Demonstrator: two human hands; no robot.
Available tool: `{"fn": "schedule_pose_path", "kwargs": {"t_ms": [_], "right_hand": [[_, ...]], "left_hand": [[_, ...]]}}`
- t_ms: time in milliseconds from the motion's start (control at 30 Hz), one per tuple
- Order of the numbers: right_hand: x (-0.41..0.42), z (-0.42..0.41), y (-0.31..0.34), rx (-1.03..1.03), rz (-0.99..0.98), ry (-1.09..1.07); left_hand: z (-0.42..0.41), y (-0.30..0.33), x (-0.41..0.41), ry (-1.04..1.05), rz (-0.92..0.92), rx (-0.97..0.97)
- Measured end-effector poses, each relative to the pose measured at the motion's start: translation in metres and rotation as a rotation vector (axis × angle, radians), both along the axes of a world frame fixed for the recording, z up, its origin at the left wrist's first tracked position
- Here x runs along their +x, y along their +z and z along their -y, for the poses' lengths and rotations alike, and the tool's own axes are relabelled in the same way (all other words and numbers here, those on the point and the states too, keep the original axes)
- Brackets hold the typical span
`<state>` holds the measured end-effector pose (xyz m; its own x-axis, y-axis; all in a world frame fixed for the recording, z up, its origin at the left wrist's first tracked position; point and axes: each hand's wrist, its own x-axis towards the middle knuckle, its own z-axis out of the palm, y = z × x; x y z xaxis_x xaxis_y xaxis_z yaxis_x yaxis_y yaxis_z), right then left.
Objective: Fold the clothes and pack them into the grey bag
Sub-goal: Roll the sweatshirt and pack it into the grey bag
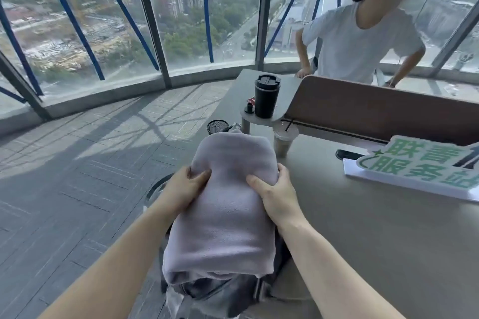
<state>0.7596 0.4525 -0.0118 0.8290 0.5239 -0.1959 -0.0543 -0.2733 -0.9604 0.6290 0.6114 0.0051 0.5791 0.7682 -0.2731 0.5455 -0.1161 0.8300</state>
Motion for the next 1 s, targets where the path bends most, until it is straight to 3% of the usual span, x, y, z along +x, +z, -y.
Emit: {"fn": "schedule_pose_path", "kwargs": {"t_ms": [267,433,600,867,1000], "right_hand": [[-0.025,-0.020,-0.058,-0.438,0.025,0.056],[-0.022,-0.019,-0.075,-0.665,0.124,0.129],[-0.018,-0.013,-0.079,-0.800,0.247,0.175],[-0.013,-0.004,-0.088,-0.847,0.254,0.151],[-0.009,0.000,-0.092,-0.837,0.246,0.132]], "left_hand": [[-0.012,-0.060,0.001,-0.112,-0.260,-0.101],[0.006,-0.090,0.000,-0.275,-0.500,0.150],[-0.014,-0.096,0.000,-0.414,-0.652,0.667],[-0.045,-0.115,0.012,-0.548,-0.860,0.656],[-0.058,-0.116,0.015,-0.439,-0.660,0.570]]}}
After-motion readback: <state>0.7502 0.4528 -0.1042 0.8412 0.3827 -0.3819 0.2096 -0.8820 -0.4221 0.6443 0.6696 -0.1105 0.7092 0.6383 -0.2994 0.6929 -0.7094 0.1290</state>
